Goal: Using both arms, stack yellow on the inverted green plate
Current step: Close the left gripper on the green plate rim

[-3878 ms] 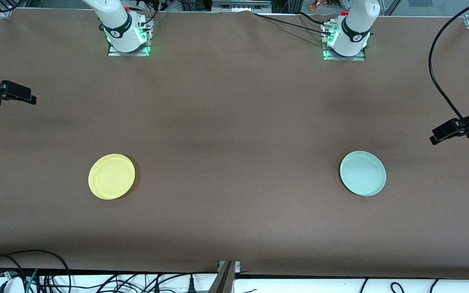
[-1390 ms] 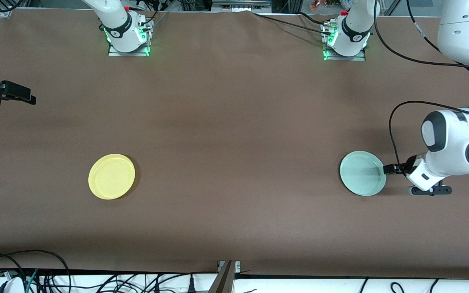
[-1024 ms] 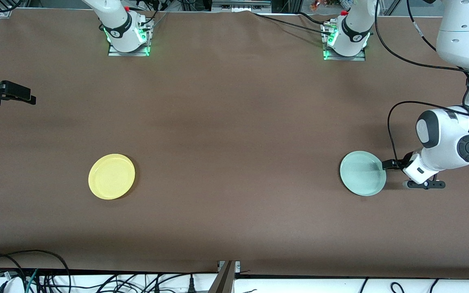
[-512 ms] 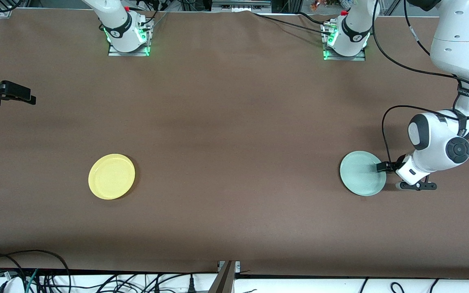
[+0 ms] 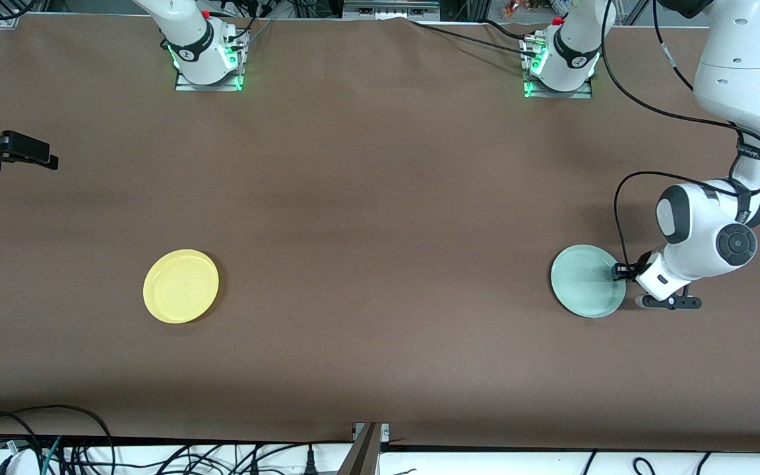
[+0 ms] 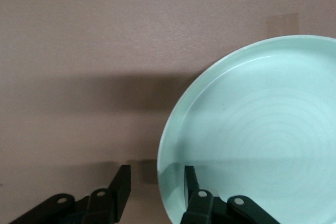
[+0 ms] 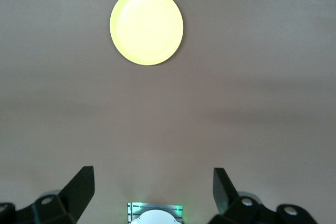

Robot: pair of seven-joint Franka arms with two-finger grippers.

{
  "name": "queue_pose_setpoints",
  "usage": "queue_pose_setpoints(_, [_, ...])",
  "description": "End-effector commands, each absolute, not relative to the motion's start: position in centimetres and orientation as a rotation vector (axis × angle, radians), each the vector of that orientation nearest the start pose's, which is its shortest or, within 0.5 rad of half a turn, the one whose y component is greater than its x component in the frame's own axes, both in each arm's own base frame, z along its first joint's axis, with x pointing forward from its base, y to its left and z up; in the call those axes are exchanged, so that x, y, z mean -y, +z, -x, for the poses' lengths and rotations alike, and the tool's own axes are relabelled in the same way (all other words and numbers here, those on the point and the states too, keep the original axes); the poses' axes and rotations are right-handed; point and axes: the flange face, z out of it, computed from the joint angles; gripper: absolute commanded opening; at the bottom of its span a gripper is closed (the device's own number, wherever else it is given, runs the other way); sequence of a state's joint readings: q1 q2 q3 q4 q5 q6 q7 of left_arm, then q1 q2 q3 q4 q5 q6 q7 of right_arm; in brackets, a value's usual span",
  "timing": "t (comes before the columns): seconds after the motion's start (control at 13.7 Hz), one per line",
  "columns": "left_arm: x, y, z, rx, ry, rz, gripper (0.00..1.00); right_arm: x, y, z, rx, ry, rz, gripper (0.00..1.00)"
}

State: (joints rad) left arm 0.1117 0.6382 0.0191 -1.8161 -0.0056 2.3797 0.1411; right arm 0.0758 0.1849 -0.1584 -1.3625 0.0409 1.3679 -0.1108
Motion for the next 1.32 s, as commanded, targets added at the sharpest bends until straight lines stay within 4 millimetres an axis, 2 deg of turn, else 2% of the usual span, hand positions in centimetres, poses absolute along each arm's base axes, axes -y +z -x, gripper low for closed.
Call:
queue_pose_setpoints(0.0, [-7.6, 18.1, -64.0, -0.02, 0.098, 3.147, 0.08, 3.5, 60.3, -58.6, 0.042, 0.26, 3.097, 1.0])
queue_pose_setpoints(0.07, [-7.0, 17.7, -64.0, -0.033, 0.105, 3.149, 0.0, 3.5, 60.3, -58.6, 0.042, 0.26, 3.097, 1.0])
queue_pose_setpoints(0.22, [-5.6, 17.9, -64.3, -0.055, 0.101, 3.147, 0.0, 3.7, 60.3, -58.6, 0.037, 0.26, 3.097, 1.0])
queue_pose_setpoints(0.37, [-4.9, 19.7, -65.9, -0.094, 0.049, 3.136, 0.0, 3.5, 60.4, -58.6, 0.039, 0.257, 3.097, 1.0])
queue_pose_setpoints(0.51, [-4.1, 21.9, -67.4, -0.111, 0.092, 3.136, 0.0, 3.6, 60.3, -58.6, 0.039, 0.26, 3.097, 1.0])
queue_pose_setpoints(0.73, [0.2, 27.4, -70.0, -0.189, 0.145, 3.123, 0.0, 3.6, 60.3, -58.6, 0.039, 0.26, 3.097, 1.0])
queue_pose_setpoints(0.88, [3.9, 30.8, -71.0, -0.246, 0.149, 3.055, 0.0, 3.6, 60.3, -58.6, 0.039, 0.26, 3.097, 1.0])
queue_pose_setpoints(1.17, [12.7, 34.5, -71.2, -0.317, 0.037, 2.886, 0.0, 3.5, 60.3, -58.6, 0.039, 0.26, 3.097, 1.0])
queue_pose_setpoints(1.24, [14.0, 34.8, -71.1, -0.331, 0.013, 2.851, 0.0, 3.6, 60.3, -58.6, 0.039, 0.26, 3.097, 1.0])
